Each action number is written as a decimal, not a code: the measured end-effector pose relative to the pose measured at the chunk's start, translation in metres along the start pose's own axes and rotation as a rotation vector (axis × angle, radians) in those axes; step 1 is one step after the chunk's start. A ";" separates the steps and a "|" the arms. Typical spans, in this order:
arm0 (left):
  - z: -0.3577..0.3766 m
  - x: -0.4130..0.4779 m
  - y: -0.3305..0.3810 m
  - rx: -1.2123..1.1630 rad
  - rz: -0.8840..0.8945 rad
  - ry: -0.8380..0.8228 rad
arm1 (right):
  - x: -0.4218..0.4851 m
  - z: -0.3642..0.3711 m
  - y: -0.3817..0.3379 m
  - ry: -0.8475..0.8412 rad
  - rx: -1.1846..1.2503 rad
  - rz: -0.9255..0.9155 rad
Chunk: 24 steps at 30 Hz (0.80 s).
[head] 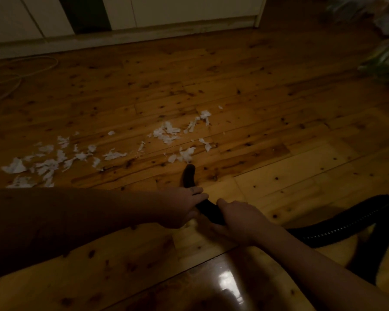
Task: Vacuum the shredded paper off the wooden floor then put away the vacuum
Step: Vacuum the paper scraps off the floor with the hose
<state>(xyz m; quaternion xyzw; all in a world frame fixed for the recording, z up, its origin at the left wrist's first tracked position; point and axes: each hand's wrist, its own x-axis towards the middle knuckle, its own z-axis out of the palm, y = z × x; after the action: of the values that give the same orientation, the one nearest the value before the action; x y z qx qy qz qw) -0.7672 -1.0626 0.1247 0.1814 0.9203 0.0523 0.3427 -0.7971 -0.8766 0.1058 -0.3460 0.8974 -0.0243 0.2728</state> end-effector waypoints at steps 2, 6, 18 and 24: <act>-0.003 0.003 0.003 -0.002 -0.005 0.004 | 0.000 0.000 0.004 0.009 0.003 0.015; -0.004 0.008 0.005 0.019 -0.008 0.001 | -0.001 0.000 0.014 0.014 0.002 0.023; -0.015 0.029 0.006 -0.011 0.000 0.073 | 0.006 -0.012 0.042 0.028 0.012 0.100; -0.022 0.038 0.009 -0.036 -0.015 0.072 | 0.010 -0.020 0.057 0.032 0.000 0.118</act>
<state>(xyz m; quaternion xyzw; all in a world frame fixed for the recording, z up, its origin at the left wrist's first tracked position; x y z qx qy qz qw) -0.8055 -1.0396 0.1207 0.1664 0.9323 0.0726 0.3129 -0.8476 -0.8424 0.1046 -0.2920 0.9205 -0.0137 0.2591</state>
